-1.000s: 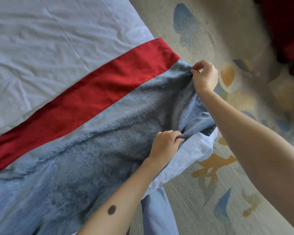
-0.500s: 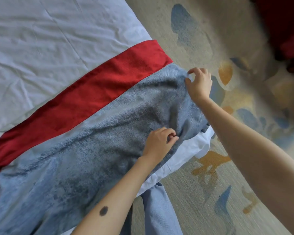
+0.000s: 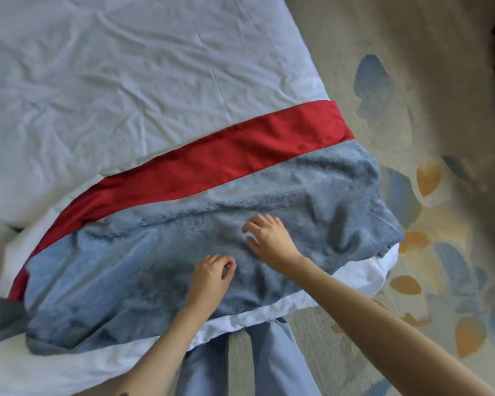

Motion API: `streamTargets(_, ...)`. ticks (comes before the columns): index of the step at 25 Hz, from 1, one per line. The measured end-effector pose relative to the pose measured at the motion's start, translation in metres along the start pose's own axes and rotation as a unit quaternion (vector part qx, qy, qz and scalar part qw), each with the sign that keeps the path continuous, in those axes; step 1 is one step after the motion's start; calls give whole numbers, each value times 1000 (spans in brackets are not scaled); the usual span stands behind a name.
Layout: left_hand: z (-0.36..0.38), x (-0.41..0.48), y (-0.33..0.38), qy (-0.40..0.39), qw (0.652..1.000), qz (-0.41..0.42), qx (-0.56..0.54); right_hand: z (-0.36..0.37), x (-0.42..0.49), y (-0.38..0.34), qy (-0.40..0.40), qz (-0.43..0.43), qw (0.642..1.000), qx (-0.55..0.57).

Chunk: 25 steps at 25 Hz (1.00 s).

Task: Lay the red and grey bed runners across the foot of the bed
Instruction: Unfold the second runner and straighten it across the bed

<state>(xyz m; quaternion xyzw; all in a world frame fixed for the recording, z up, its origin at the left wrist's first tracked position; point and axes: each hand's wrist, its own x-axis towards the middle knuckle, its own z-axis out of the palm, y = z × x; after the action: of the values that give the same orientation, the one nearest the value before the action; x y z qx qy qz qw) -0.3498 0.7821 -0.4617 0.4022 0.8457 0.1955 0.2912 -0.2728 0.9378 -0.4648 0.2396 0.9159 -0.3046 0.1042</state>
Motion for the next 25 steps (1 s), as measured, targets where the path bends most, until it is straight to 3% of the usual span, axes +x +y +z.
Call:
streamTargets(6, -48, -44, -80, 115, 986, -121, -8, 23, 58, -81, -53, -70, 995, -41)
streamTargets(11, -85, -90, -138, 225, 945, -229, -60, 38, 109, -163, -89, -139, 984, -71)
streamTargets(14, -108, -114, -166, 329, 891, -294, -106, 56, 134, -227, -99, -190, 972, -91)
streamTargets(18, -135, -146, -216, 434, 785, -416, -149, 86, 157, -320, -94, -285, 947, -114)
streamTargets(21, -145, -166, -257, 443, 692, -519, -234, 110, 167, -375, -100, -382, 898, -194)
streamTargets(23, -144, -172, -283, 372, 674, -576, -274, 125, 173, -396, -104, -425, 858, -270)
streamTargets(25, -140, -170, -302, 295, 677, -585, -335, 136, 181, -404, -124, -438, 831, -320)
